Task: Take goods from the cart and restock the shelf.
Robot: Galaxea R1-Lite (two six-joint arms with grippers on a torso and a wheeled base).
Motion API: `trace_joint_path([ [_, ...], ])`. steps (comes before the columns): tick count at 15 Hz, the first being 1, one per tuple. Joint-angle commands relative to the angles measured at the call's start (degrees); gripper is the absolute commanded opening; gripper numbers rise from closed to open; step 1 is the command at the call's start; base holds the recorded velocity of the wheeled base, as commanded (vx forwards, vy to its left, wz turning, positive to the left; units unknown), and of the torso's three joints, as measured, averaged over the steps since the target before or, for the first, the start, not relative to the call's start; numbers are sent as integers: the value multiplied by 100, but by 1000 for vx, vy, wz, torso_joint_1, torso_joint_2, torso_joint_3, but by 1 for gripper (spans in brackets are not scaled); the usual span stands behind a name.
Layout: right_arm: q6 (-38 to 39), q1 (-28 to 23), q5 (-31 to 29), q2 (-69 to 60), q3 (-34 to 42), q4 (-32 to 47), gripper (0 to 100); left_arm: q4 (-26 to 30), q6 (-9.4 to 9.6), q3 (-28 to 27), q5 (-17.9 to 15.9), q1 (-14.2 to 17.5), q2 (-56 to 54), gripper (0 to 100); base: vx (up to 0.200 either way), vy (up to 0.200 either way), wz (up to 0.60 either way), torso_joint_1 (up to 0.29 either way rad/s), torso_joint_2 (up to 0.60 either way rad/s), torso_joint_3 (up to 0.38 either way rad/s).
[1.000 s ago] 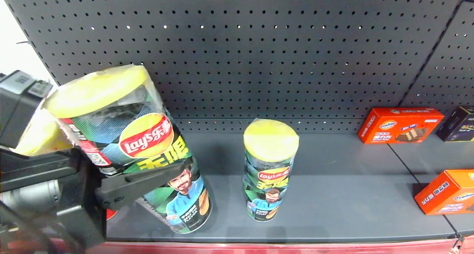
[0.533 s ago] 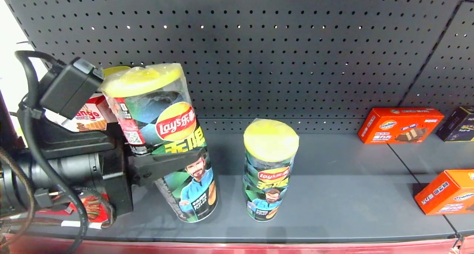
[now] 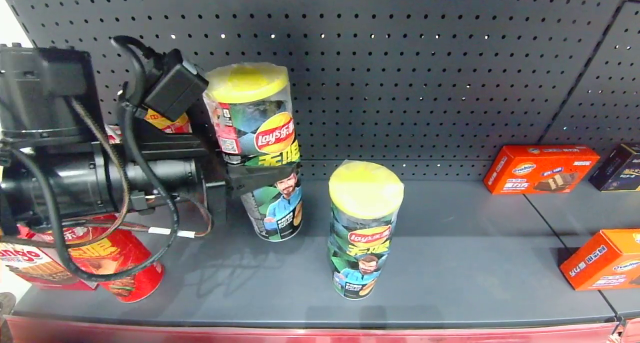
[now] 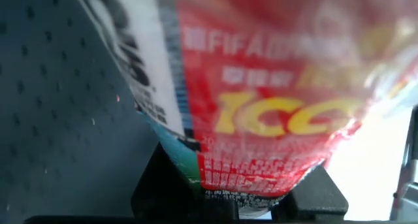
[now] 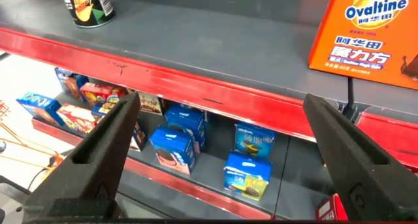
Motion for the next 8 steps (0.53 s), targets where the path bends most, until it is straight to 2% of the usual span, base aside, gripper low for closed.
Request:
trace_joint_path([
  [1, -2, 3, 0, 0, 0, -2, 100, 21, 23, -349, -57, 10, 557, 0, 0, 0, 0, 0, 0, 0],
  [4, -2, 3, 0, 0, 0, -2, 100, 47, 23, -727, -172, -17, 909, 0, 0, 0, 0, 0, 0, 0],
  [6, -2, 3, 0, 0, 0, -2, 100, 38, 23, -991, -637, 1, 1102, 0, 0, 0, 0, 0, 0, 0],
  [8, -2, 3, 0, 0, 0, -2, 100, 38, 23, -1255, -936, 18, 1295, 0, 0, 0, 0, 0, 0, 0],
])
